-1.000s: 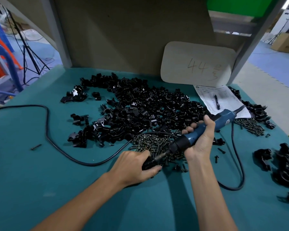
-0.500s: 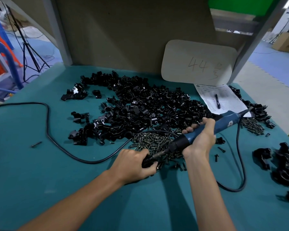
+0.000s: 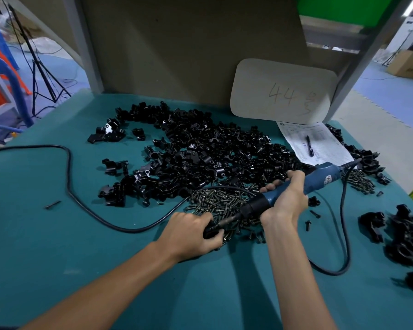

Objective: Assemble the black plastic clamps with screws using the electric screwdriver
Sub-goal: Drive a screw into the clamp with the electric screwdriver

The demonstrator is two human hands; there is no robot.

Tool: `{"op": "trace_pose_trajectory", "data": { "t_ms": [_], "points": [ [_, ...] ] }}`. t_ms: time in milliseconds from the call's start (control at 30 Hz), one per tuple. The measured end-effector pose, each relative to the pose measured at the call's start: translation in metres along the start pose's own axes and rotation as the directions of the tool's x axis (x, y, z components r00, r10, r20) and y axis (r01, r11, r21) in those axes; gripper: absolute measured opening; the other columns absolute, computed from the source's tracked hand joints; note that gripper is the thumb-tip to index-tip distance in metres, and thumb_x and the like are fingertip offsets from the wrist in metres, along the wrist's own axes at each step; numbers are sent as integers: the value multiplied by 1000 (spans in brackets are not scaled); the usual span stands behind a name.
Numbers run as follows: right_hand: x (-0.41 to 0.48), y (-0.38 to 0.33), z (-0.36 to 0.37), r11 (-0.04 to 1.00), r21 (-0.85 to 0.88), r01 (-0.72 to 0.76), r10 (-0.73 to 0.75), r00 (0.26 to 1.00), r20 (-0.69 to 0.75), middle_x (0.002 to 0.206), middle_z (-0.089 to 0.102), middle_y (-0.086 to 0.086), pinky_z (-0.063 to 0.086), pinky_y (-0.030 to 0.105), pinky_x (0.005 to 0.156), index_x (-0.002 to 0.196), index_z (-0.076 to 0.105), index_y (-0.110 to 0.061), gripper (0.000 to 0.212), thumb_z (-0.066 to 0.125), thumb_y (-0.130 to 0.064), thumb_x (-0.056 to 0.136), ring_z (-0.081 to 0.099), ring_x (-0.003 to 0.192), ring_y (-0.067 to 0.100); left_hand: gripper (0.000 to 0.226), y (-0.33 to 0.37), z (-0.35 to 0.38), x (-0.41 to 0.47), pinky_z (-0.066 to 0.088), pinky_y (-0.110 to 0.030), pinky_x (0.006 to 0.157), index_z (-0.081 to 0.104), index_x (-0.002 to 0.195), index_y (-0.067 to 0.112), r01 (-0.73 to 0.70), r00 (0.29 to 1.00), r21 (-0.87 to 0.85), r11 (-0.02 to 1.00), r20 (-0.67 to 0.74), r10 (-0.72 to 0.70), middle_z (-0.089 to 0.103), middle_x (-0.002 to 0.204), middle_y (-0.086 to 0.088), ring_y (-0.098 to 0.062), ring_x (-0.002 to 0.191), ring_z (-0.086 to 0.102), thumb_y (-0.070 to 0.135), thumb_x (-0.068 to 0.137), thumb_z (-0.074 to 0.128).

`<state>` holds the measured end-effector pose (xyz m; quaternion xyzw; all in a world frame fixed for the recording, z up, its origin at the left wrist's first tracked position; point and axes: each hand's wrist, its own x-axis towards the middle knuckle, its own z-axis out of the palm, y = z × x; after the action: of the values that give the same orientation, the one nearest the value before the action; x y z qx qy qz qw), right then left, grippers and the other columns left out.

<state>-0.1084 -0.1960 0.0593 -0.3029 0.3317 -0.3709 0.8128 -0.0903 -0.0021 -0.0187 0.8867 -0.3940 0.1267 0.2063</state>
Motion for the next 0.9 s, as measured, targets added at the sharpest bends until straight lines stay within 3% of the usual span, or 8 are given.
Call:
{"op": "trace_pose_trajectory", "data": {
  "t_ms": [100,267,400,600,900],
  "points": [
    [-3,1,2,999,3,41,-41,999,36,60,57,-1,50,29,49,106,47,-18,35,75,-19,84,52,47,15,42,0,-1,1,32,-23,48,59,71,20,12,1000,-3,1000,-5,-12,44,45,12,-14,39,48,58,87,50],
    [-7,8,2,989,-35,145,-140,983,121,103,60,9,56,32,59,138,29,-26,66,67,-4,89,60,58,14,51,-2,-1,0,44,-26,50,60,73,21,81,997,-63,995,14,-81,48,46,10,-11,42,49,66,85,40],
    [-5,9,0,993,-10,113,-111,986,126,113,60,12,56,33,61,140,28,-30,69,67,-1,91,61,62,16,48,-2,0,0,26,-20,46,56,70,24,73,997,-63,995,8,-72,34,42,12,-9,40,39,67,84,42],
    [-5,10,-4,996,40,77,-81,991,105,107,63,8,57,31,61,141,26,-36,77,71,0,90,65,63,16,43,-2,-1,0,19,-15,46,50,68,28,51,998,-62,997,27,-49,33,42,13,-7,39,38,67,85,42],
    [0,6,-6,995,89,47,-59,987,148,97,63,6,54,32,58,147,27,-50,93,69,7,88,59,60,14,42,-1,-3,0,29,-27,55,44,73,29,51,996,-52,997,73,-47,44,50,10,-12,47,44,68,85,36]
  ]
}}
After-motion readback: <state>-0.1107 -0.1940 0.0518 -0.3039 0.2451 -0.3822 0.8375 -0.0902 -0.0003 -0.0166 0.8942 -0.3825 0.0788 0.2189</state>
